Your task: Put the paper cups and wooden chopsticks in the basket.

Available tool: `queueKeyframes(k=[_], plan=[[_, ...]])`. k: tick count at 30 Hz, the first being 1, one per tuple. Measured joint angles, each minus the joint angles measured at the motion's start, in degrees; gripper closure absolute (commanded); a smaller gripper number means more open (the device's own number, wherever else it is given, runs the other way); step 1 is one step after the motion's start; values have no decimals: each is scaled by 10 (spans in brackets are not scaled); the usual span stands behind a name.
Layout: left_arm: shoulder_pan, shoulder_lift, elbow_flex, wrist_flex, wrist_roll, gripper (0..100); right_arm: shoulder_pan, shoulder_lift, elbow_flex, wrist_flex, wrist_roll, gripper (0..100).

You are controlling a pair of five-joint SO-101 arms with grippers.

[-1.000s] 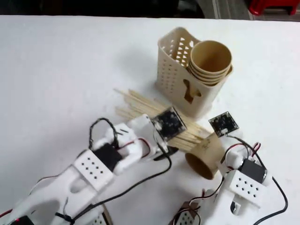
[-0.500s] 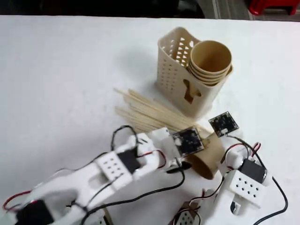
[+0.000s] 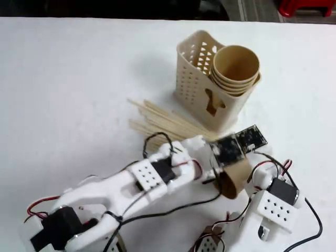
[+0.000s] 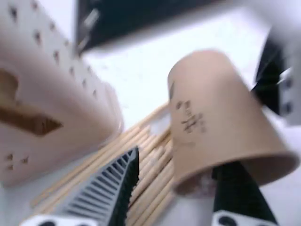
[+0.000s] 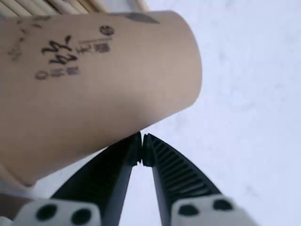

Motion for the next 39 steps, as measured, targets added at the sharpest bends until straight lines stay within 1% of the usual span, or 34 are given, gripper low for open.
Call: queueKeyframes(k=[5, 12, 21, 26, 29, 35, 39], plan=[[43, 1, 22, -69, 0, 814, 0, 0, 0, 4, 0, 981], [53, 1, 26, -81, 0, 983, 1, 0, 0, 4, 0, 981], [53, 2, 27, -76, -1, 979, 3, -1, 0, 3, 0, 981], [53, 0, 26, -31, -1, 979, 3, -1, -1, 3, 0, 981], [53, -20, 26, 11, -1, 979, 3, -1, -6, 4, 0, 981], [48, -145, 26, 131, -6, 979, 3, -1, -7, 4, 0, 981], [20, -250, 26, 212, -26, 979, 0, -1, -7, 4, -10, 981]])
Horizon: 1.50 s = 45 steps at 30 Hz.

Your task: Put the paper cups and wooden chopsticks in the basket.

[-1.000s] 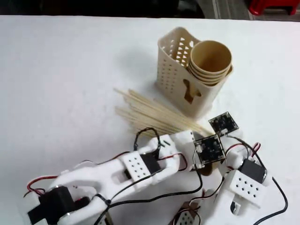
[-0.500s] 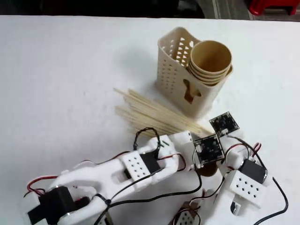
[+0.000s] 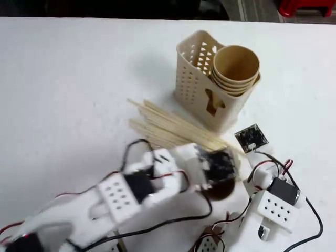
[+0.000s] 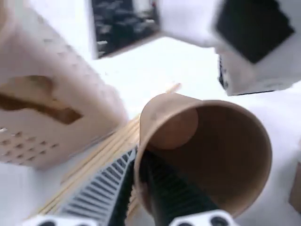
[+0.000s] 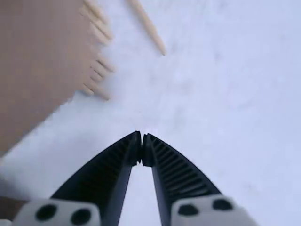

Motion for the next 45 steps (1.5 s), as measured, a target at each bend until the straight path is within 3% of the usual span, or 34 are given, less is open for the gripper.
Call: queueKeyframes(k=[8, 17, 23, 29, 45], plan=[[-100, -197, 0, 113, -4, 979, -83, 0, 0, 0, -205, 981], [-204, -363, 0, 200, -4, 979, -148, -31, 51, -73, -353, 981], [-254, -428, 0, 229, -4, 979, -156, -180, 178, -121, -372, 981], [-299, -439, -72, 278, 25, 979, -170, -388, 244, -76, -373, 981], [-307, -443, -278, 433, 28, 979, -195, -375, 246, 13, -372, 981]])
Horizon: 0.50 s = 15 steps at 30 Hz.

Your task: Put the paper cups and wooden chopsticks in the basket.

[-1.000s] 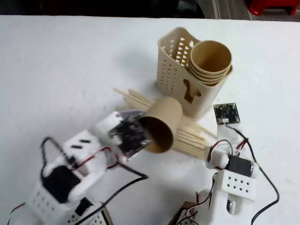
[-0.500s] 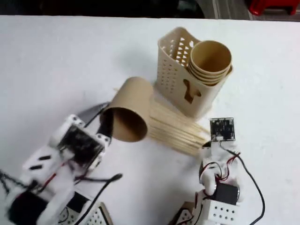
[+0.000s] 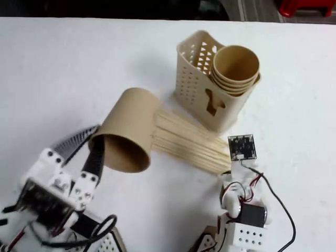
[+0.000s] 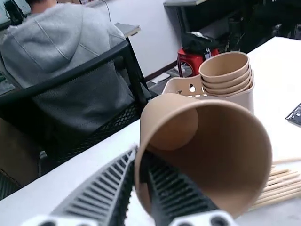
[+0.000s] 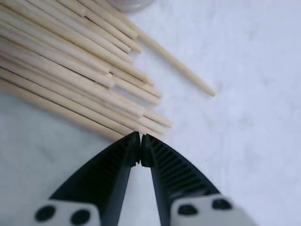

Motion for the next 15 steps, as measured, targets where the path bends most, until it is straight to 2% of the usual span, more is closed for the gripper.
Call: queueKeyframes(k=[15], plan=[[0, 0, -113, 20, 2, 979, 0, -6, 0, 3, 0, 981]])
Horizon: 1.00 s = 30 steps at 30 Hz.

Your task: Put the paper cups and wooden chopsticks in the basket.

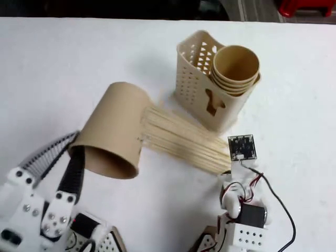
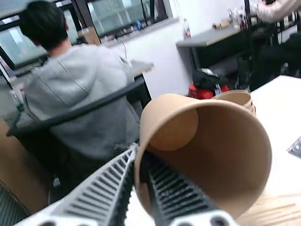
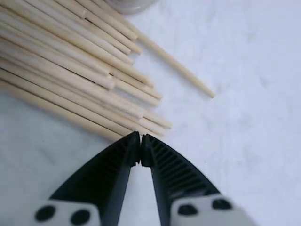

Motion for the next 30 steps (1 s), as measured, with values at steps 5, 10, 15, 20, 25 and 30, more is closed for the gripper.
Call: queueKeyframes(k=[5, 10, 15, 20, 25, 30], plan=[[0, 60, -76, 0, 0, 979, 0, 0, 0, 0, 0, 981], [0, 171, -164, 0, 14, 979, 0, 0, 0, 0, 0, 981], [0, 295, -245, -4, 24, 979, 0, 0, 0, 0, 0, 981], [0, 416, -292, -28, 24, 977, 0, 0, 0, 0, 0, 981], [30, 513, -306, -54, 24, 977, 0, 0, 0, 0, 0, 981], [89, 572, -306, -96, 24, 977, 0, 0, 0, 0, 0, 981]])
